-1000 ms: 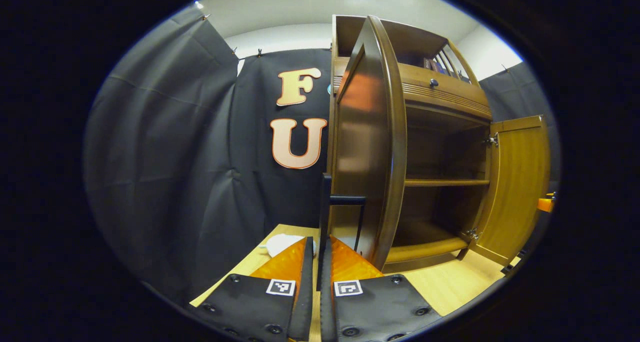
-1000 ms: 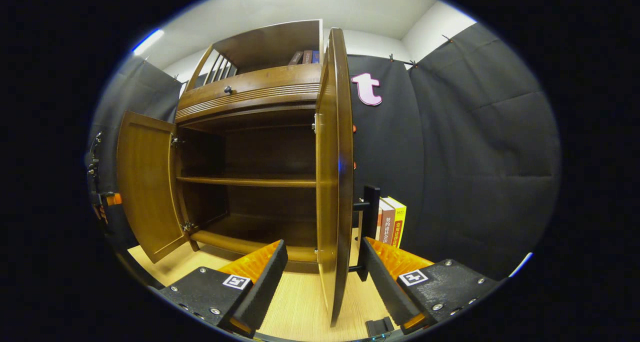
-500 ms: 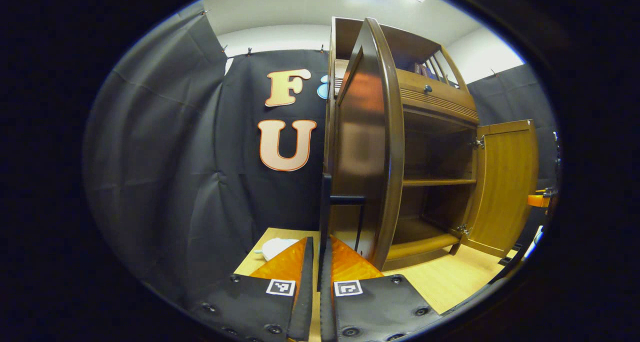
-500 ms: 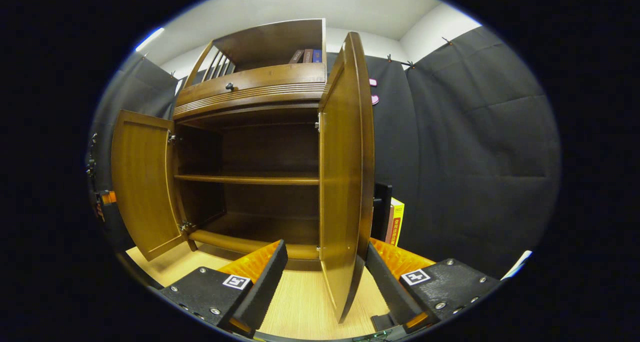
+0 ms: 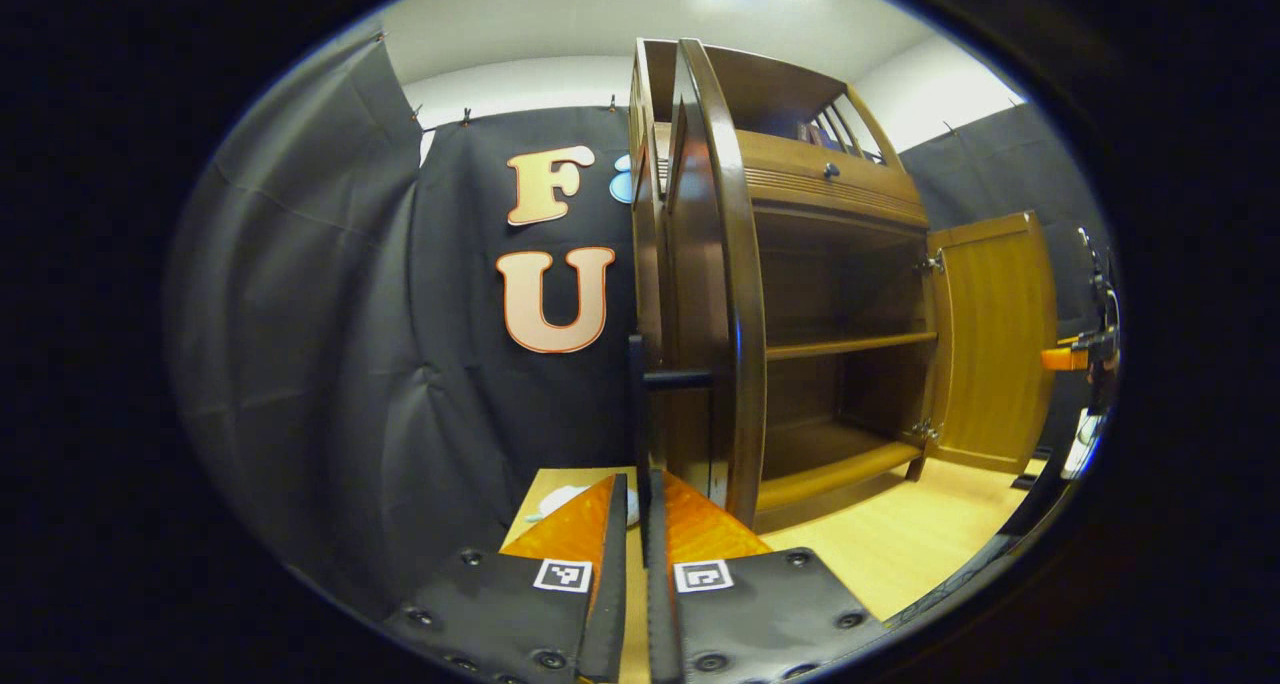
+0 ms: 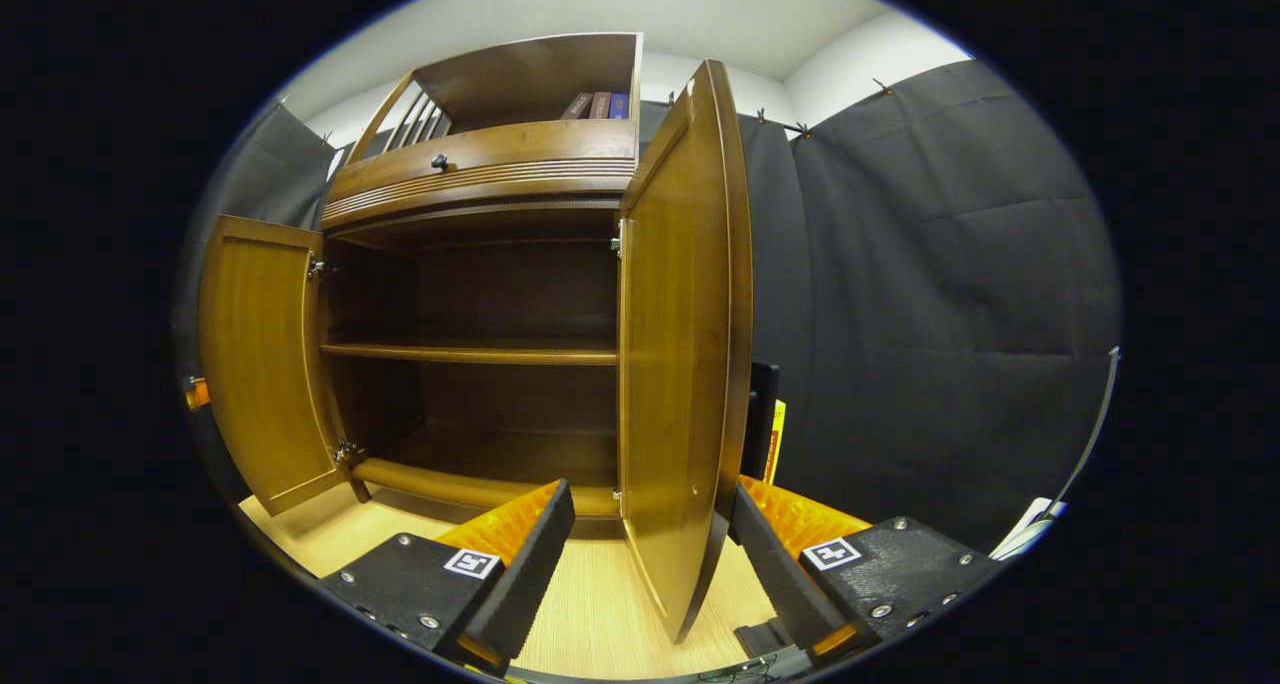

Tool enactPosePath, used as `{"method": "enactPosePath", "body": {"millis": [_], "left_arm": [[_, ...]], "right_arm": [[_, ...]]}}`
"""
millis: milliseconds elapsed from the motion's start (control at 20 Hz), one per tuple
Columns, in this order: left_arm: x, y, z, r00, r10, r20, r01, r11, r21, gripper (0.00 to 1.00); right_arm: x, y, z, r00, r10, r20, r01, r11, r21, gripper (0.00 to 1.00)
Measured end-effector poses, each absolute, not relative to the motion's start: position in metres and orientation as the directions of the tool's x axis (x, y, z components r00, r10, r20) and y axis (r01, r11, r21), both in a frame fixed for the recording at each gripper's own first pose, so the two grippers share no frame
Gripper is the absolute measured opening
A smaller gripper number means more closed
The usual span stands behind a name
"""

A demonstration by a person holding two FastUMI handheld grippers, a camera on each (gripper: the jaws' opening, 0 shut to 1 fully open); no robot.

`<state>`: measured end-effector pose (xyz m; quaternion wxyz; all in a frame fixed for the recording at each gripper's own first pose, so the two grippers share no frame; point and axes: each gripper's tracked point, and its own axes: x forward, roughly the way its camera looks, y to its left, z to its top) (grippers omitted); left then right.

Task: Open the right door of the double-door shoe cabinet with the right hand, and open the left door with the left hand.

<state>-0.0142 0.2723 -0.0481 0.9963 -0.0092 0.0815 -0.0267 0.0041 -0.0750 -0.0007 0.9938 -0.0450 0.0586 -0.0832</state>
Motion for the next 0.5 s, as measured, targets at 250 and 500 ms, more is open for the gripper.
{"method": "enactPosePath", "body": {"millis": [250,500], "left_arm": [[-0.052,0.286,-0.057,0.982,0.019,-0.189,-0.025,0.999,-0.032,0.22],[-0.091,0.265,-0.019,0.987,0.07,-0.145,-0.081,0.994,-0.071,0.21]], "right_arm": [[0.006,-0.076,-0.001,0.976,-0.181,-0.121,0.166,0.978,-0.126,1.0],[0.01,-0.075,-0.002,0.978,-0.161,-0.133,0.145,0.982,-0.122,1.0]]}}
